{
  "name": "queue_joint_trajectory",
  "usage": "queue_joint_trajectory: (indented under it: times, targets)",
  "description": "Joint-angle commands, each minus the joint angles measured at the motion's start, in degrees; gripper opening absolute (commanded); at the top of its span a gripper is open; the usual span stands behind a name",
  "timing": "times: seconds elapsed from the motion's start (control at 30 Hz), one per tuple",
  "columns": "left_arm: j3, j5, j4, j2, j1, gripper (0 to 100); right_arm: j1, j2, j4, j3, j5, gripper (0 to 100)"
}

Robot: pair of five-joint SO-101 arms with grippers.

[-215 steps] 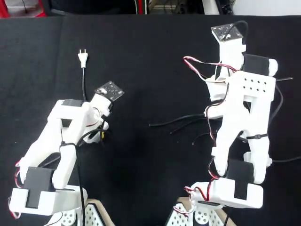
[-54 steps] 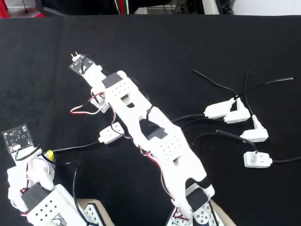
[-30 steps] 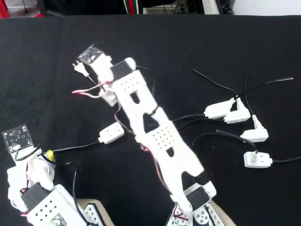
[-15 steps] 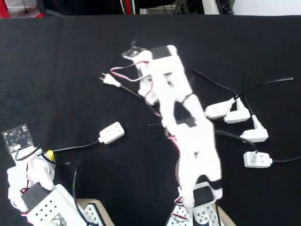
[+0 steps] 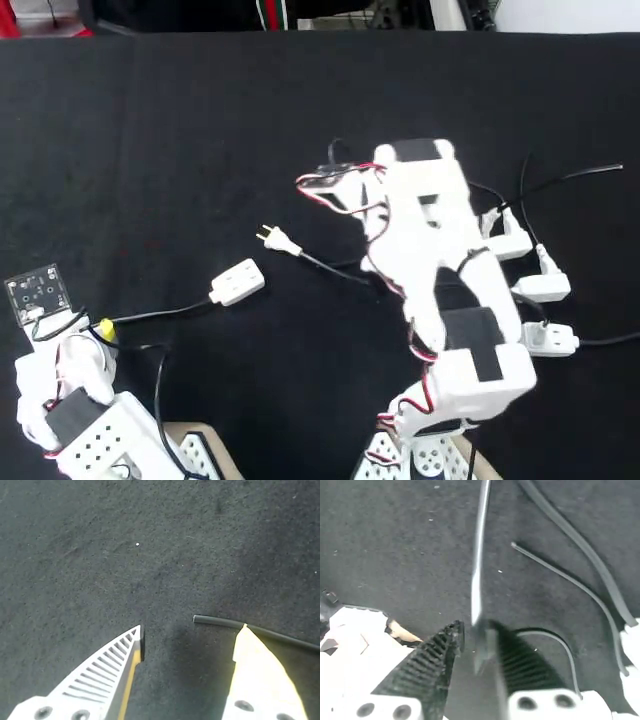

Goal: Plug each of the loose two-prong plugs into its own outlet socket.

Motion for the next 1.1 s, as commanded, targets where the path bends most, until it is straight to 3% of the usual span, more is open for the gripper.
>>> queue_joint_trajectory:
  times: [0.0, 0.07, 0.17, 0.37, 0.53, 0.8, 0.97, 1.07]
  targets:
    - [1.1, 0.1, 0.1, -0.4, 0.4, 29, 0.8, -2.8, -0.3, -2.8, 0.5, 27.6]
    - [1.1, 0.1, 0.1, -0.4, 0.4, 29, 0.2, -3.2, -0.4, -5.0, -2.8, 33.3]
    - [1.1, 0.1, 0.1, -0.4, 0.4, 29, -3.1, -3.2, -0.2, -9.0, -10.0, 31.5]
    - [1.1, 0.1, 0.1, -0.4, 0.4, 29, -17.8, 1.2, -7.6, -9.1, -11.7, 5.5]
    - [1.1, 0.1, 0.1, -0.4, 0.4, 29, -20.7, 14.0, -19.9, -12.7, -17.1, 19.3]
    - [1.1, 0.1, 0.1, -0.4, 0.4, 29, -26.1, 33.2, -12.4, -35.1, -19.2, 18.2]
    - [1.1, 0.1, 0.1, -0.4, 0.4, 29, -25.0, 44.6, -7.6, -48.0, -20.3, 17.1]
    - [1.1, 0.1, 0.1, -0.4, 0.6, 29, -24.6, 48.0, -0.3, -56.0, -19.7, 4.0]
